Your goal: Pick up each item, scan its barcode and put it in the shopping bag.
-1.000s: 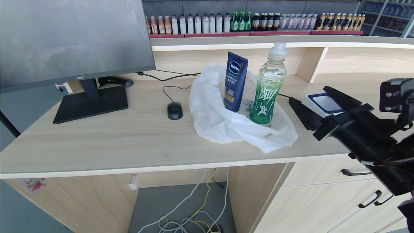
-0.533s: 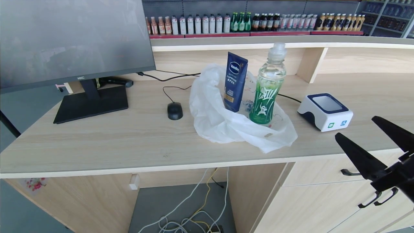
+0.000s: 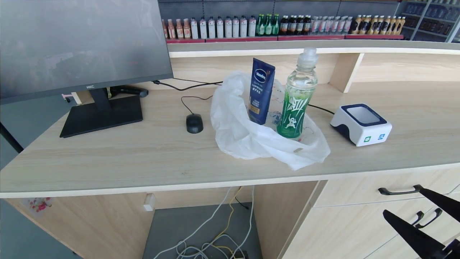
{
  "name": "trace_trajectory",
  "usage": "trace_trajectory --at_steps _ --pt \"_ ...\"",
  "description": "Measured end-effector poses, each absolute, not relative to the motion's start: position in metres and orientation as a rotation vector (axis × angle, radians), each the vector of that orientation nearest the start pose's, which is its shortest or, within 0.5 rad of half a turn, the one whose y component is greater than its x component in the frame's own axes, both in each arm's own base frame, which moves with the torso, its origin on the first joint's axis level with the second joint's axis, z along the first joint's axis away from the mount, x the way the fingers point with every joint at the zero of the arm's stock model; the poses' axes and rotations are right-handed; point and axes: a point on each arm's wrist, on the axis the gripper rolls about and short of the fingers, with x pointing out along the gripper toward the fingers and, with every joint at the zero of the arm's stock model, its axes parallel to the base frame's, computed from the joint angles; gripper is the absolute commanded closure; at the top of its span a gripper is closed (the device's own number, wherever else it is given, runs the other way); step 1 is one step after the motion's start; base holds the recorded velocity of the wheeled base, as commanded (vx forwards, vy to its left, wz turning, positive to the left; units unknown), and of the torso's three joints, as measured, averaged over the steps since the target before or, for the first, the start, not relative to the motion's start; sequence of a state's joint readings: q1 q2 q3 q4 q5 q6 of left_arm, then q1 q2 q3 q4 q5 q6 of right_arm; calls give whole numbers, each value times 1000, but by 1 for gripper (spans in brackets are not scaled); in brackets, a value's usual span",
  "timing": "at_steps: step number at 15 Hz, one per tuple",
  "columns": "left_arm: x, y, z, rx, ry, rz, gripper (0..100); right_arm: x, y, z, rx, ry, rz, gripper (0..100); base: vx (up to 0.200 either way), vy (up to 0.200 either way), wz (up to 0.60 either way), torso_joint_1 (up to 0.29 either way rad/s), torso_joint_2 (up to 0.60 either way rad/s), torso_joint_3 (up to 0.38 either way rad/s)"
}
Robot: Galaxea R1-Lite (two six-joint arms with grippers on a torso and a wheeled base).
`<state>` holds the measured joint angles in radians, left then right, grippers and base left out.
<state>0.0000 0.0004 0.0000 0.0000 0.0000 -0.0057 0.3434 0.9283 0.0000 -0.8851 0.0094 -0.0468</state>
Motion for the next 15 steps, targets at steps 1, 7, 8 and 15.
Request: trace_trajectory --at_steps 1,7,8,15 --pt "-23 0 75 -6 0 0 0 71 27 134 -60 84 370 0 0 0 0 0 0 0" --pt "-23 0 75 -6 0 -1 0 -1 0 88 -79 173 459 0 0 0 0 0 0 0" --pt "-23 0 75 -6 0 -1 0 -5 -2 86 -83 149 462 0 0 0 0 0 0 0" --pt "-23 0 75 -5 0 0 0 -11 -1 79 -25 142 89 0 0 0 0 0 0 0"
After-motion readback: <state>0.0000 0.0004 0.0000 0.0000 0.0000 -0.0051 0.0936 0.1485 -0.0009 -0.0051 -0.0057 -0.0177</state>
